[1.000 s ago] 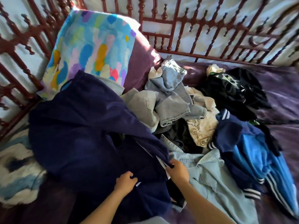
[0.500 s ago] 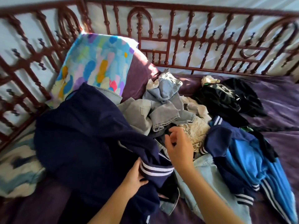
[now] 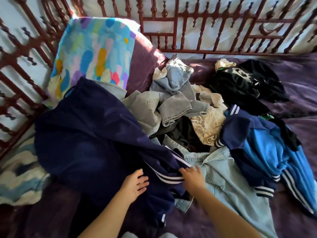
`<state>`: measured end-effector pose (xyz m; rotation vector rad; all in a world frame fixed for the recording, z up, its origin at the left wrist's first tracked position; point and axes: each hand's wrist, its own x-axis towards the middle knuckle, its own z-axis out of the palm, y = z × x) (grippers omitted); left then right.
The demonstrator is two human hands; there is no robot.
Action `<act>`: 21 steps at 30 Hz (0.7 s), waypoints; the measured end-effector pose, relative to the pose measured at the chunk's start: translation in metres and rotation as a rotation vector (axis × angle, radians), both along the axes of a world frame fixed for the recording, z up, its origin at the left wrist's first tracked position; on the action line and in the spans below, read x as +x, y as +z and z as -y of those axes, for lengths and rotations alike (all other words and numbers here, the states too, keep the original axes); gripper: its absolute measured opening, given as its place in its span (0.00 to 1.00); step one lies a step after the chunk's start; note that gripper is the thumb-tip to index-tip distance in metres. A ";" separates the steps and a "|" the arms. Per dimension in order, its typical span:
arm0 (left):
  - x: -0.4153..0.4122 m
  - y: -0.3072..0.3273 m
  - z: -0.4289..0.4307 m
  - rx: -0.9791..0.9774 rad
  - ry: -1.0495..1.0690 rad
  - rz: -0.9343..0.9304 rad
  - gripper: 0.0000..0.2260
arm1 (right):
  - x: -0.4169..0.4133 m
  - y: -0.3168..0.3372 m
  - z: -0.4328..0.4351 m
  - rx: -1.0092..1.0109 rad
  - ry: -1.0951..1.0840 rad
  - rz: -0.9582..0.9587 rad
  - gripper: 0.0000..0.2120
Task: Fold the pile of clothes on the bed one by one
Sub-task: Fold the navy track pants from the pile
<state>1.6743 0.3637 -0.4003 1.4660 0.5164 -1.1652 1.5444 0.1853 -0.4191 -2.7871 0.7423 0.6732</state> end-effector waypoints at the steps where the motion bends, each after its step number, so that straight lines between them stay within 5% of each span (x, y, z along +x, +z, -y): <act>1: 0.005 0.002 0.006 -0.001 0.000 -0.001 0.19 | 0.000 0.012 0.008 -0.044 0.009 0.046 0.21; 6: 0.025 0.014 0.048 -0.139 0.053 0.007 0.23 | -0.006 0.114 0.068 -0.674 -0.001 0.842 0.14; 10: 0.027 0.018 0.070 -0.154 0.001 0.022 0.24 | -0.036 0.127 0.080 -0.900 -0.103 0.886 0.14; 12: 0.021 0.014 0.070 -0.101 -0.056 0.034 0.21 | -0.053 0.098 0.072 -0.770 -0.172 0.612 0.13; 15: 0.013 0.003 0.061 -0.001 -0.151 0.049 0.15 | -0.081 0.044 0.058 -0.186 -0.413 -0.008 0.21; 17: 0.011 -0.003 0.054 0.059 -0.187 0.063 0.15 | -0.093 0.017 0.044 0.223 -0.454 -0.135 0.19; 21: 0.013 -0.010 0.057 0.148 -0.271 0.181 0.13 | -0.087 -0.015 0.025 0.361 -0.429 -0.212 0.14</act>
